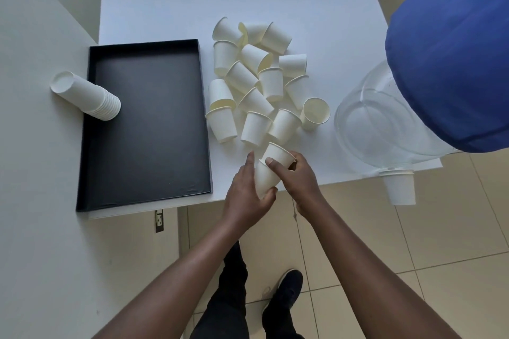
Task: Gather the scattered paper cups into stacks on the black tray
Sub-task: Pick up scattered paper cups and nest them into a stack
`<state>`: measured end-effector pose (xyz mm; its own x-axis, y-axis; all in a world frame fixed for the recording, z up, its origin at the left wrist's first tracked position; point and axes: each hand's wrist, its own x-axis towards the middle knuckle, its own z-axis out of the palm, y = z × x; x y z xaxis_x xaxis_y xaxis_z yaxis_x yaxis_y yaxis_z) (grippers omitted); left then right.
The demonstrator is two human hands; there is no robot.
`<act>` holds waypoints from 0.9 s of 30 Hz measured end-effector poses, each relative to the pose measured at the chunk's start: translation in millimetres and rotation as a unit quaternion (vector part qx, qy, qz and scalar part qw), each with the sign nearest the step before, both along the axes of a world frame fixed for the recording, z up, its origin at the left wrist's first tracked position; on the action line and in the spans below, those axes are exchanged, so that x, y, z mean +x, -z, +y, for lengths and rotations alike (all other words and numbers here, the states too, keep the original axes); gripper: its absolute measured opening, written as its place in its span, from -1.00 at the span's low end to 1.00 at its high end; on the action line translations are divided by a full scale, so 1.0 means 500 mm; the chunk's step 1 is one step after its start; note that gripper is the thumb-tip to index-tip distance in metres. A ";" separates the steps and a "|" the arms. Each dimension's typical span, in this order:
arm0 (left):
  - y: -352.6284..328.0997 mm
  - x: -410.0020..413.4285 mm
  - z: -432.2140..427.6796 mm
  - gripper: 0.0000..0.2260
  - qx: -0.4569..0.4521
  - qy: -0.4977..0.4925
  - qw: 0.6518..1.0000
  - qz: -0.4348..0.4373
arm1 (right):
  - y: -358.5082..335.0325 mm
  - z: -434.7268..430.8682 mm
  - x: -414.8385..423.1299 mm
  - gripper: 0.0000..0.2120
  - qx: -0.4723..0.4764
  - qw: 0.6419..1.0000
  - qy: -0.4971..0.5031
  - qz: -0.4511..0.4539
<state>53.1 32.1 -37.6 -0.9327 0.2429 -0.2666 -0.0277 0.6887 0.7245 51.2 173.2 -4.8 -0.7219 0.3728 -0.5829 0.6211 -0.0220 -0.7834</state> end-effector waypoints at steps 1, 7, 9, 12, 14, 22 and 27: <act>-0.001 -0.003 0.006 -0.11 0.005 -0.001 1.000 0.003 | 0.001 0.002 0.002 -0.52 0.014 1.000 -0.008 -0.001; -0.019 -0.019 0.023 -0.08 0.050 -0.006 0.999 0.008 | -0.006 0.005 0.007 -0.57 0.115 0.987 -0.107 0.035; -0.024 -0.026 0.025 -0.10 0.059 -0.010 0.998 0.008 | -0.007 -0.001 0.015 -0.59 0.142 0.975 -0.159 0.062; -0.023 -0.034 0.017 -0.16 0.065 -0.013 0.998 0.012 | -0.011 -0.004 0.017 -0.53 0.180 0.961 -0.188 0.097; -0.017 -0.037 0.009 -0.17 0.066 -0.013 0.998 0.014 | -0.020 0.002 -0.007 -0.49 0.226 0.958 -0.132 0.118; -0.002 -0.032 -0.012 -0.12 0.065 -0.037 0.997 -0.002 | 0.003 0.043 -0.186 -0.36 0.334 0.929 -0.149 -0.052; 0.001 -0.034 -0.024 -0.12 0.060 -0.040 0.997 -0.015 | 0.029 0.046 -0.188 -0.59 0.361 0.919 -0.154 -0.037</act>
